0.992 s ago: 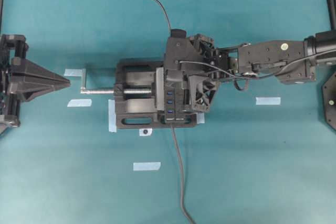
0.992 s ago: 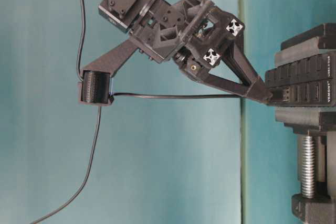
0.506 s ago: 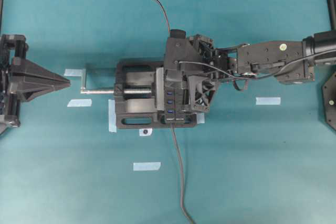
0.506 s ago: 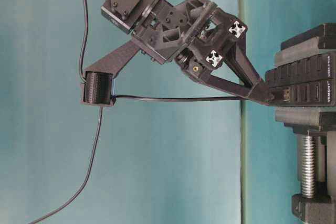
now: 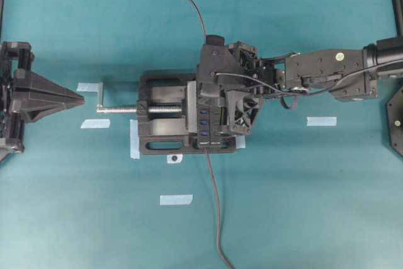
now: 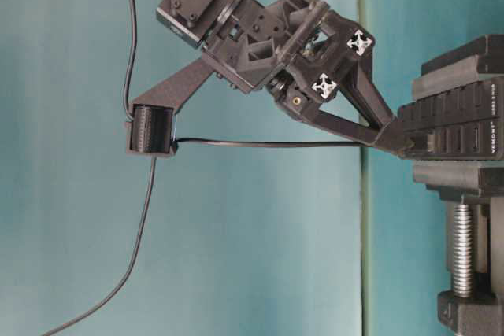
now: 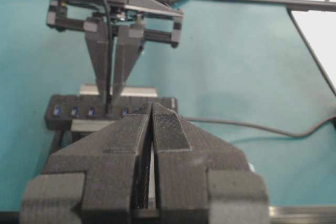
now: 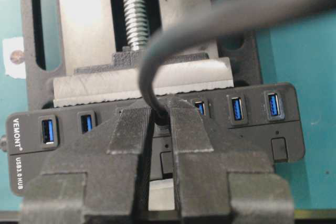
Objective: Insert the USB into the center port of the fixed hub
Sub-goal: 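Lower and push the plug down into the hub's center port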
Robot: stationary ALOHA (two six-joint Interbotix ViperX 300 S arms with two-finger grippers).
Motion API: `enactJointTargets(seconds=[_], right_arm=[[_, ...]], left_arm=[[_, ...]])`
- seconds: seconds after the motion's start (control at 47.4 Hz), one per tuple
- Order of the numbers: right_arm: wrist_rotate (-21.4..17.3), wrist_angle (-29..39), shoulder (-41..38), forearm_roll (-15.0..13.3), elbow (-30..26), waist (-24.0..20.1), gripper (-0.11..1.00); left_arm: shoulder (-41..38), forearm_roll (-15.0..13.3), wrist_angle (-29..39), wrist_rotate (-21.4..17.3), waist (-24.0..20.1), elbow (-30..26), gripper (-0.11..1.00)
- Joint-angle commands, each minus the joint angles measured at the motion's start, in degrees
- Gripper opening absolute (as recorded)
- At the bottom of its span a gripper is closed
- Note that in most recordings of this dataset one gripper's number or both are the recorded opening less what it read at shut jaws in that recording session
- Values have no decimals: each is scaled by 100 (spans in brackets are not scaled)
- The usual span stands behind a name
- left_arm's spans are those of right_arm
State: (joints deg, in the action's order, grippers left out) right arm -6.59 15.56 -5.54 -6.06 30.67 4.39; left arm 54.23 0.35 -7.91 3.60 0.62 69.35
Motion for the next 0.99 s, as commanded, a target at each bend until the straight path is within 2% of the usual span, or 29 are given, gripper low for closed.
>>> enactJointTargets(seconds=[0.0,0.971], right_arm=[[-44,62,-35,18,26,-18,7],[-35,255,-220,18,35,-35,7]], left_arm=[[-26,9,-18,9,9,-88,1],[-26,9,-18,35,9,-88,1]])
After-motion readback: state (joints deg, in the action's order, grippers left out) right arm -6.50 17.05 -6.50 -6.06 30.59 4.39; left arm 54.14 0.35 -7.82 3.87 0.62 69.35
